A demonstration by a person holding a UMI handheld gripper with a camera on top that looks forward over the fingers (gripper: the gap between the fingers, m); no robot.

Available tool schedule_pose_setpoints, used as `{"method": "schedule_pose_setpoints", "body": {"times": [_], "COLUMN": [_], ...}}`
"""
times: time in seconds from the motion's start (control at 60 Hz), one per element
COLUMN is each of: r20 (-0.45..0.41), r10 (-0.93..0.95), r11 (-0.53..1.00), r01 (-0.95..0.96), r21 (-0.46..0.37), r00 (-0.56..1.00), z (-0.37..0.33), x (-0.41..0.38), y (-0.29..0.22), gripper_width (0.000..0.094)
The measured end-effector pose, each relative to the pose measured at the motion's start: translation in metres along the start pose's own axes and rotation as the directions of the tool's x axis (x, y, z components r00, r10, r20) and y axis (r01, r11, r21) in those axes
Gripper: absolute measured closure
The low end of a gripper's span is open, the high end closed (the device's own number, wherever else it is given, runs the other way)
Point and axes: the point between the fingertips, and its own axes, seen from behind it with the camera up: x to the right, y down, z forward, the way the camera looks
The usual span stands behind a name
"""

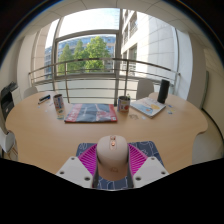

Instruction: Arrange mouse

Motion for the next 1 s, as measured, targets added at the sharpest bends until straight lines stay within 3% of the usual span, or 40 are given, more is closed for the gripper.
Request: {"method": "schedule_pose_setpoints", "body": {"times": [0.133, 0.267, 0.3, 0.367, 0.383, 0.417, 0.717, 1.0], "r20": [0.035, 0.081, 0.082, 0.083, 0.082, 0.073, 0.003, -0.044], "r10": [-0.033, -0.019, -0.024, -0.035, -0.034, -0.030, -0.028, -0.049], "r11": [0.994, 0.990, 0.989, 0.991, 0.992, 0.993, 0.999, 0.999], "r01": [0.037, 0.030, 0.036, 0.045, 0.044, 0.038, 0.028, 0.050], "r21": [-0.107, -0.137, -0.144, -0.123, -0.118, -0.110, -0.024, 0.021], "r00": [0.999, 0.997, 0.996, 0.996, 0.996, 0.997, 1.000, 0.998], "z": [0.024, 0.027, 0.024, 0.015, 0.012, 0.004, -0.133, -0.267], "x": [0.029, 0.033, 0.033, 0.035, 0.035, 0.035, 0.038, 0.031], "y": [0.057, 0.080, 0.077, 0.075, 0.073, 0.070, 0.035, 0.048], "gripper_width": [0.0533, 0.0407, 0.0352, 0.0097, 0.0078, 0.0108, 0.0085, 0.0085]}}
